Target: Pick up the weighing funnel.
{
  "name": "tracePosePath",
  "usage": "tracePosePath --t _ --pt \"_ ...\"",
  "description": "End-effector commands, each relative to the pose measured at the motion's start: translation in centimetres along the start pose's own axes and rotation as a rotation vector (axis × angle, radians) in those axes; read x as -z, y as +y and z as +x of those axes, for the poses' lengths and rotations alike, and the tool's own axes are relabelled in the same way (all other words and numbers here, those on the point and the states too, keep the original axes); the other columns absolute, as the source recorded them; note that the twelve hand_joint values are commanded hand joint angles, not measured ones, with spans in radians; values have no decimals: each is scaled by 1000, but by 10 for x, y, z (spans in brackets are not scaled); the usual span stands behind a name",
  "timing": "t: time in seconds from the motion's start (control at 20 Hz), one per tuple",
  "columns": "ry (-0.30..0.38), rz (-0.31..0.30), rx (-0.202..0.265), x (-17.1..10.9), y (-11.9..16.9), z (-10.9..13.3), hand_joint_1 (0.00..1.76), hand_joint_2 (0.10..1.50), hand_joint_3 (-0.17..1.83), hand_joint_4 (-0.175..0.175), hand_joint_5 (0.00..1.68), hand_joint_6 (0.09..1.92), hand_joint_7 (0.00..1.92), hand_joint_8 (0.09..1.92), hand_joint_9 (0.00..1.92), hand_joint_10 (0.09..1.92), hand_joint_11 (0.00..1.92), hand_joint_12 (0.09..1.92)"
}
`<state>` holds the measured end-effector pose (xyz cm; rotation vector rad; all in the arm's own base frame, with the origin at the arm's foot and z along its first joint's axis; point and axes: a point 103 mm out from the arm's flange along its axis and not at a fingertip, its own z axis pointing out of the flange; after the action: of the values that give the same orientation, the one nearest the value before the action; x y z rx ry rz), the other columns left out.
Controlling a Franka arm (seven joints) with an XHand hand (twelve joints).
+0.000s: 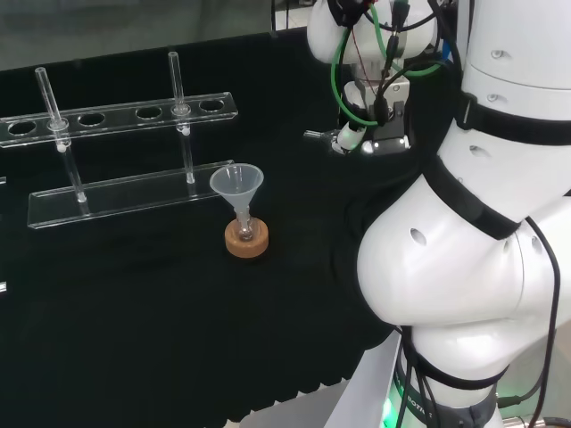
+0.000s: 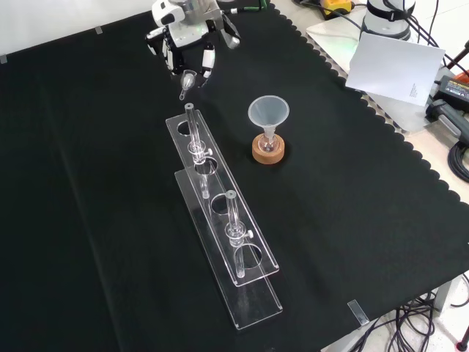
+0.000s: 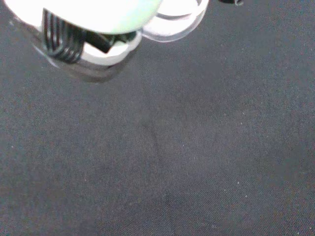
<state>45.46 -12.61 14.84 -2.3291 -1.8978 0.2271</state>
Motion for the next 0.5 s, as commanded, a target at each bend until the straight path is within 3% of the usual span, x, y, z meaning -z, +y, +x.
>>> tracePosePath --t 0.05,0.25,0.5 --pt "-31 -14 30 22 -5 2 1162 595 630 175 1558 87 1641 87 1062 263 0 1569" --pt "-56 -51 76 60 -12 7 1161 595 630 175 1558 87 1641 87 1060 260 0 1563" --pt "-59 -69 106 82 -25 14 1161 595 630 175 1558 87 1642 87 1054 255 0 1556"
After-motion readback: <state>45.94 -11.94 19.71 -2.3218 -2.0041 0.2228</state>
